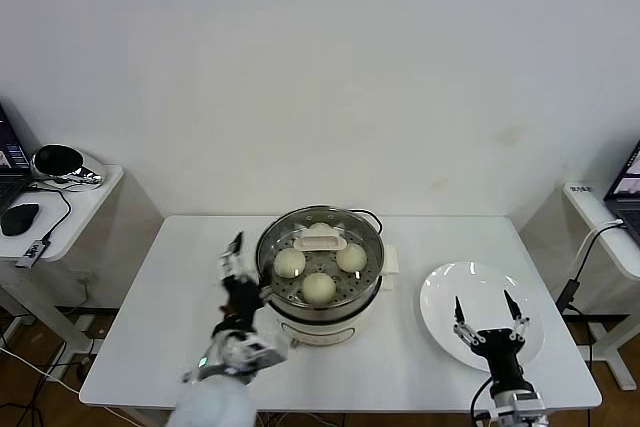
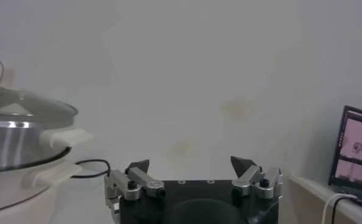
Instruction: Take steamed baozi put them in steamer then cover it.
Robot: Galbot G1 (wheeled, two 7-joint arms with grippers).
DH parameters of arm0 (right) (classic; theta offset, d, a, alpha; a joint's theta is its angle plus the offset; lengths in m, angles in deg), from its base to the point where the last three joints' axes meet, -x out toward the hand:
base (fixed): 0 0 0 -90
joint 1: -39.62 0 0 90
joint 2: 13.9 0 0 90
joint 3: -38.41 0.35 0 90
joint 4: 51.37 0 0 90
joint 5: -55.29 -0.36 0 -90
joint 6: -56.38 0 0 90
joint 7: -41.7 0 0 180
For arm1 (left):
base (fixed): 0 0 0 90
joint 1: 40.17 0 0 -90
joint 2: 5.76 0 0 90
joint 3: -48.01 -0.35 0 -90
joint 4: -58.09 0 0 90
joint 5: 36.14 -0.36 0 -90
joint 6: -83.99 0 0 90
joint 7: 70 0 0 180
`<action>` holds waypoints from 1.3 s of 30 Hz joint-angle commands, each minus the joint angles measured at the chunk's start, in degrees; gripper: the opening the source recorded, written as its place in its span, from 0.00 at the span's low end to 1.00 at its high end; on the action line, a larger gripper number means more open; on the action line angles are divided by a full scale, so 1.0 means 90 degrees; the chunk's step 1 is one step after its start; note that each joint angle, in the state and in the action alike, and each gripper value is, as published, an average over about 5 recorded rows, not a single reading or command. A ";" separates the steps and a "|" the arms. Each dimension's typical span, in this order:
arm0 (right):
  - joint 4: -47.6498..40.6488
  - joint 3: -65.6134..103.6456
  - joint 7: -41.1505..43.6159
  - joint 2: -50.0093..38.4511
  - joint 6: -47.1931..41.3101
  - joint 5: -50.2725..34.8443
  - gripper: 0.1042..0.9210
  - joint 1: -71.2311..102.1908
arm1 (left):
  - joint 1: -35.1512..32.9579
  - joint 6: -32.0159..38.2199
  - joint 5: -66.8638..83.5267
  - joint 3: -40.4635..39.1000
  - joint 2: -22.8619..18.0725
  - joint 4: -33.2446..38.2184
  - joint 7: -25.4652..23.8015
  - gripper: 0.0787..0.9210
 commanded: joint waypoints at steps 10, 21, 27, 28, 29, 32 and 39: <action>-0.0077 -0.0448 0.0072 -0.0634 -0.0032 -0.0760 0.88 0.0583 | -0.4243 0.5157 0.6129 0.3392 -0.0663 0.0132 0.1766 0.88; 0.0086 -0.0844 0.0161 -0.0604 -0.0112 -0.0719 0.88 0.0871 | -0.4291 0.6013 0.6193 0.3018 -0.0893 -0.0756 0.1217 0.88; 0.0082 -0.0893 0.0120 -0.0588 -0.0138 -0.0816 0.88 0.0896 | -0.4264 0.5806 0.6138 0.3027 -0.0917 -0.0738 0.1127 0.88; 0.0080 -0.0911 0.0120 -0.0586 -0.0136 -0.0816 0.88 0.0904 | -0.4254 0.5770 0.6138 0.3023 -0.0917 -0.0743 0.1106 0.88; 0.0083 -0.0930 0.0118 -0.0582 -0.0129 -0.0816 0.88 0.0911 | -0.4243 0.5733 0.6132 0.3017 -0.0917 -0.0753 0.1093 0.88; 0.0109 -0.0992 0.0097 -0.0564 -0.0108 -0.0818 0.88 0.0943 | -0.4199 0.5653 0.6090 0.3013 -0.0919 -0.0809 0.1083 0.88; 0.0087 -0.0969 0.0055 -0.0553 -0.0100 -0.0755 0.88 0.0997 | -0.4158 0.5522 0.6076 0.3054 -0.0912 -0.0841 0.0989 0.88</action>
